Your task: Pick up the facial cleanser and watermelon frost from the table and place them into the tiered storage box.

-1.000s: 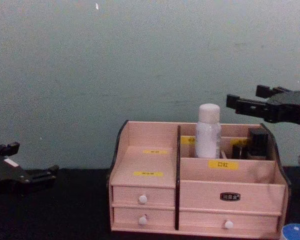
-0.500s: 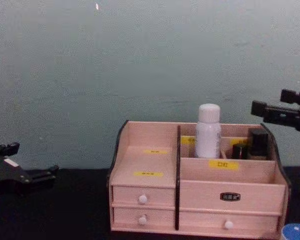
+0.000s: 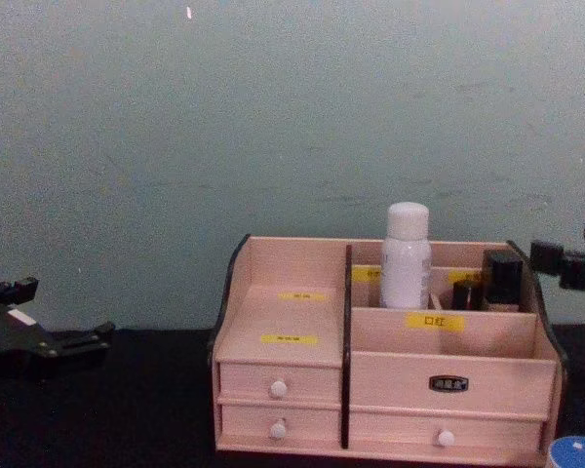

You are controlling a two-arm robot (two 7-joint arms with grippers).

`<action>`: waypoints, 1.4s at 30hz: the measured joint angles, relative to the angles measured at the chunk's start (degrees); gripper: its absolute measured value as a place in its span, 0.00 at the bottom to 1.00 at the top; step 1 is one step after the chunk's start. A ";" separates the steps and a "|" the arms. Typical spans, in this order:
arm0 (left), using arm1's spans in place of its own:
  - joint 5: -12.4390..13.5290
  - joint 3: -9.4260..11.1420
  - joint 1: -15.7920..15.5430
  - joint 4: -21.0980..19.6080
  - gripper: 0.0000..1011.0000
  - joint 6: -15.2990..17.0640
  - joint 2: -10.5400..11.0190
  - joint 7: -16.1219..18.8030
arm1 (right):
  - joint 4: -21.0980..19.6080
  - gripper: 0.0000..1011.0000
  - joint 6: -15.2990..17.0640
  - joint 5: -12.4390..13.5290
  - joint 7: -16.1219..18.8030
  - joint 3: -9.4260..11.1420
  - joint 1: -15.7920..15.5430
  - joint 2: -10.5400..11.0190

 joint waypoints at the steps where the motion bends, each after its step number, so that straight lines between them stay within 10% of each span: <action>1: 0.00 0.00 0.00 0.00 0.99 0.00 0.00 0.00 | -0.32 0.99 0.04 0.00 -0.12 0.06 -0.42 0.19; 42: 0.00 0.00 0.00 0.00 0.99 0.00 0.00 0.00 | -3.87 0.99 3.62 -1.48 -2.01 2.75 -12.49 5.79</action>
